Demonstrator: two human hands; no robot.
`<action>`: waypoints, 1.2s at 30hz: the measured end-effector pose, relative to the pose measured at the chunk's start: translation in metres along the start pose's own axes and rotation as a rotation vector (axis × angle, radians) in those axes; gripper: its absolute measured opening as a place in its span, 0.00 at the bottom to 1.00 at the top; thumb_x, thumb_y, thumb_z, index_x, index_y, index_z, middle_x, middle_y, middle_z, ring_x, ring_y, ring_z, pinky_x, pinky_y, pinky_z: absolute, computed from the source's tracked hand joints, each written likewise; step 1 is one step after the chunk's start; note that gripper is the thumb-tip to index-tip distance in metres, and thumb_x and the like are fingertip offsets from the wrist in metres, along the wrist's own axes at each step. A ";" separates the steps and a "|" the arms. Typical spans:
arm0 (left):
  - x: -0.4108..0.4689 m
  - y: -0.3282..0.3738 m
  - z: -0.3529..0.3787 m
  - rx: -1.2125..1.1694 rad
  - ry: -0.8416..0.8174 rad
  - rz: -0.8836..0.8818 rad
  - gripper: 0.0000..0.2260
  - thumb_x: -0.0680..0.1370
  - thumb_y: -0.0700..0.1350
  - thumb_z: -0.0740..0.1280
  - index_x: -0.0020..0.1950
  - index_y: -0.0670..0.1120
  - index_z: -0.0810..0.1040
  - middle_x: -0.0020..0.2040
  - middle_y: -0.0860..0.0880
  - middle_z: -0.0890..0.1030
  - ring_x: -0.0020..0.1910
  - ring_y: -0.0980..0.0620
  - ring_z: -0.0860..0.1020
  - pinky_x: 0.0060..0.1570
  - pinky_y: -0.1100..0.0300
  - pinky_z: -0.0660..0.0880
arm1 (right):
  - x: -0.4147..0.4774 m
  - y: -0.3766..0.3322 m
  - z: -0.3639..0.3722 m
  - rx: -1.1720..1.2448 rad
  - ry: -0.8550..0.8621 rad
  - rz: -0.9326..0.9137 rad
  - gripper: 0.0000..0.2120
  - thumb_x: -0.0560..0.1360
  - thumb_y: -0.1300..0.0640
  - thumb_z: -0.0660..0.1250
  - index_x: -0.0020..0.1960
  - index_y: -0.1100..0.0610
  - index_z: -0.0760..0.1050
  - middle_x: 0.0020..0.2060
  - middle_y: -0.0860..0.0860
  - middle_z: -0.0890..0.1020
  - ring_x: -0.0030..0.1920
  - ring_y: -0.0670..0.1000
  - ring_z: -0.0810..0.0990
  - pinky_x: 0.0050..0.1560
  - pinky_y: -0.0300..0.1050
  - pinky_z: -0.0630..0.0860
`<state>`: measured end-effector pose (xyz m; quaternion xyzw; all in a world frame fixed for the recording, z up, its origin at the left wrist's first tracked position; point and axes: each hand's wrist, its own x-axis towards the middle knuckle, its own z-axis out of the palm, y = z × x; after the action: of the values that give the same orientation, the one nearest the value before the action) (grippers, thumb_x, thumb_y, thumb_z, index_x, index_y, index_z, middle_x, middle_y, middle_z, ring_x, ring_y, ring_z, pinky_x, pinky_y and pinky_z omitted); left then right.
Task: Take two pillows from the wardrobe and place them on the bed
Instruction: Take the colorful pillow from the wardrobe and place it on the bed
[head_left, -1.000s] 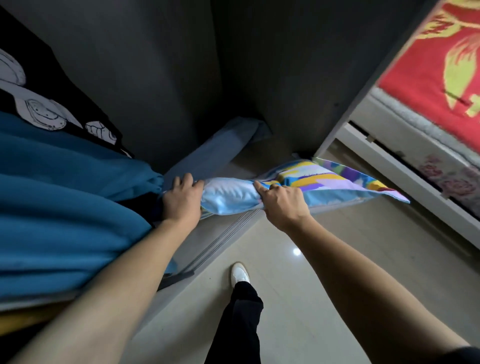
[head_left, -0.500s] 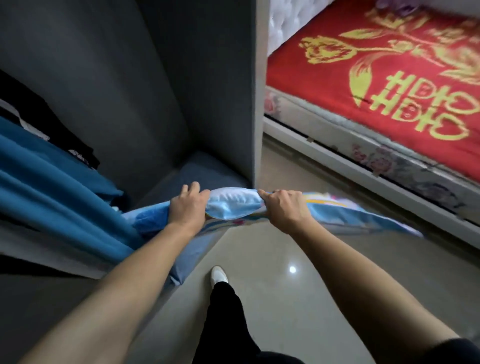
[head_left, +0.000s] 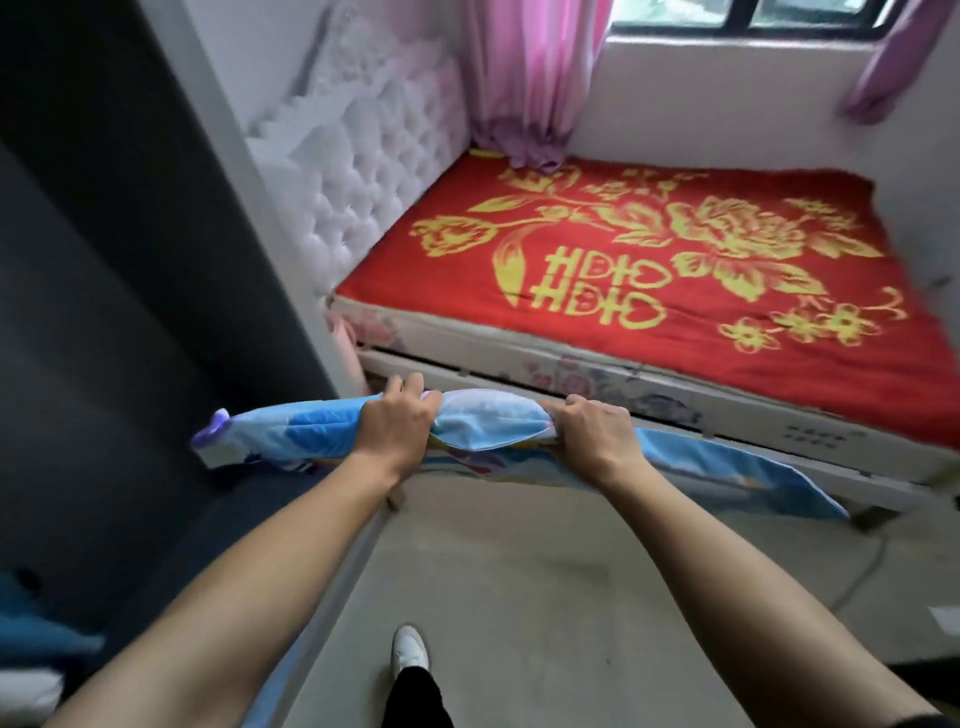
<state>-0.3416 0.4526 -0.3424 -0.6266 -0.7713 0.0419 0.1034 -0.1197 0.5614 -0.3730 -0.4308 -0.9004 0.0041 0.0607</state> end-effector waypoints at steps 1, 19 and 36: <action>0.013 0.002 -0.003 -0.001 -0.009 0.002 0.09 0.79 0.43 0.59 0.57 0.47 0.76 0.53 0.45 0.74 0.50 0.43 0.74 0.31 0.54 0.69 | 0.009 0.008 -0.006 -0.010 0.009 0.009 0.15 0.74 0.39 0.66 0.57 0.44 0.72 0.43 0.49 0.79 0.45 0.57 0.83 0.37 0.45 0.70; 0.335 -0.094 0.022 -0.139 0.079 0.083 0.12 0.69 0.41 0.64 0.50 0.50 0.78 0.51 0.47 0.73 0.51 0.45 0.70 0.43 0.53 0.71 | 0.310 0.066 -0.039 -0.137 0.012 0.078 0.11 0.76 0.46 0.66 0.58 0.43 0.73 0.49 0.48 0.76 0.43 0.53 0.82 0.33 0.45 0.68; 0.649 -0.141 0.085 -0.441 0.116 -0.139 0.13 0.69 0.52 0.71 0.53 0.58 0.80 0.42 0.55 0.80 0.42 0.49 0.80 0.38 0.55 0.77 | 0.660 0.202 0.011 0.242 0.065 0.066 0.16 0.69 0.48 0.70 0.57 0.40 0.77 0.50 0.43 0.84 0.52 0.51 0.82 0.45 0.46 0.72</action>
<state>-0.6202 1.0612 -0.3285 -0.5810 -0.7957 -0.1708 0.0105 -0.3742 1.2019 -0.3259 -0.4498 -0.8761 0.1008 0.1411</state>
